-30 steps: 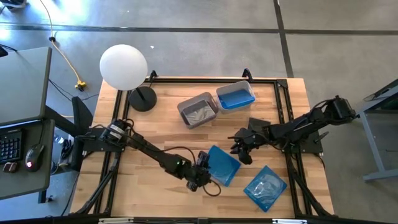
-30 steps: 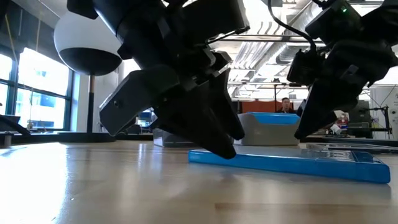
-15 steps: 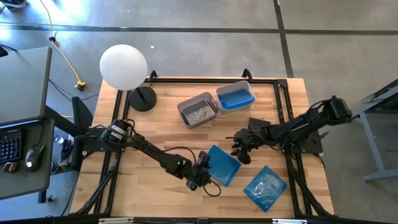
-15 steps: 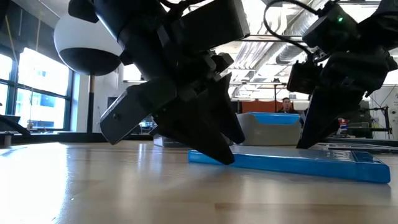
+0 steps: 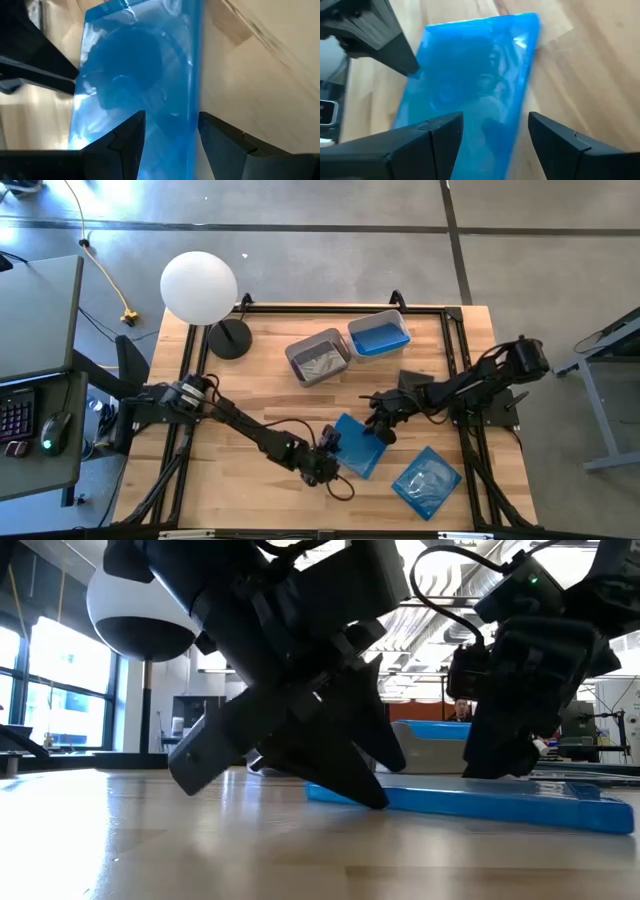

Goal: Pick & place jewel cases by type
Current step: Put the top blue CD case into the white bin

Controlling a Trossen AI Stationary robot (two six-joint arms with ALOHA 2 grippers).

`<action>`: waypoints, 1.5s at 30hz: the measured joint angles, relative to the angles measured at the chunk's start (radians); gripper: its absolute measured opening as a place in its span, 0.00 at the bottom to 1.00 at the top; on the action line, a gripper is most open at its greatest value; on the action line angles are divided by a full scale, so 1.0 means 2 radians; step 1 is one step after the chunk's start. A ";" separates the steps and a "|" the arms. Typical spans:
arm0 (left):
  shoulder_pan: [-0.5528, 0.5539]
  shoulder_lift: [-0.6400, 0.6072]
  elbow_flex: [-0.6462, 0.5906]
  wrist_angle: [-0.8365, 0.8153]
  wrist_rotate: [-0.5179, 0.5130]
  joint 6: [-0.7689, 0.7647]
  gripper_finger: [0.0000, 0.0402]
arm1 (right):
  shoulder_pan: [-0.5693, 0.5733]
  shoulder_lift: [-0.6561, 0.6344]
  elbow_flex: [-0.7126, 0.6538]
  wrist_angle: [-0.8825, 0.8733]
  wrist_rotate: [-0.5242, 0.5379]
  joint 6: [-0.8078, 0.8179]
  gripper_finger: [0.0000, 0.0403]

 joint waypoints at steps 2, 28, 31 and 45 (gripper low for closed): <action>0.000 0.003 0.000 0.012 -0.010 0.011 0.46 | 0.000 0.010 0.000 0.008 -0.007 0.003 0.55; 0.003 0.011 0.007 0.051 -0.128 0.080 0.43 | 0.032 0.021 -0.002 0.045 -0.056 -0.030 0.55; -0.004 0.011 0.007 0.052 -0.150 0.080 0.37 | 0.030 0.021 -0.002 0.046 -0.057 -0.030 0.55; -0.054 0.009 0.008 0.047 -0.182 0.071 0.04 | 0.025 -0.036 -0.002 0.046 -0.046 -0.046 0.55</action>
